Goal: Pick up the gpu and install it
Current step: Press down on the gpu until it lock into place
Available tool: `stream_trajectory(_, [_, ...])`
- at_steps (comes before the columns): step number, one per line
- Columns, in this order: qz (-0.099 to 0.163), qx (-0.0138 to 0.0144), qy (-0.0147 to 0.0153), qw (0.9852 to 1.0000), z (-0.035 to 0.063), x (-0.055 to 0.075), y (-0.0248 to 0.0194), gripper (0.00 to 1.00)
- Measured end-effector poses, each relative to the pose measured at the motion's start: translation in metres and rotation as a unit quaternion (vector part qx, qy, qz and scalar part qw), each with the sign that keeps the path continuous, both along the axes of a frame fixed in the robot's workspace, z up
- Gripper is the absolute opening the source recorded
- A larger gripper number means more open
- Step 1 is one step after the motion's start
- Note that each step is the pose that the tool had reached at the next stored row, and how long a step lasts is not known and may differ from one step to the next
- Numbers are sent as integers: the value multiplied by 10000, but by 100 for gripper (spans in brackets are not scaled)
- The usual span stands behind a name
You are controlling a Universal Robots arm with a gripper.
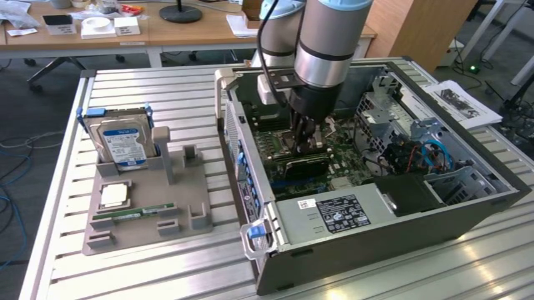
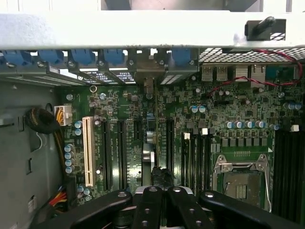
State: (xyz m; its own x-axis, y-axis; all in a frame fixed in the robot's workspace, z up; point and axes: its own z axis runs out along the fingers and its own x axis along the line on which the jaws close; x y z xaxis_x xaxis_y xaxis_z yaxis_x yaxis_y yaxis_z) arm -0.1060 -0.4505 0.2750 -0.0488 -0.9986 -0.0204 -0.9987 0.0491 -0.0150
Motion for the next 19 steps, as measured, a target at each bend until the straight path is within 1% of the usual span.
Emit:
stream_trajectory(4, [0, 2, -1, 10000, -35, 0, 0, 11])
stream_trajectory(19, [0, 1, 0, 10000, -80, 0, 0, 11])
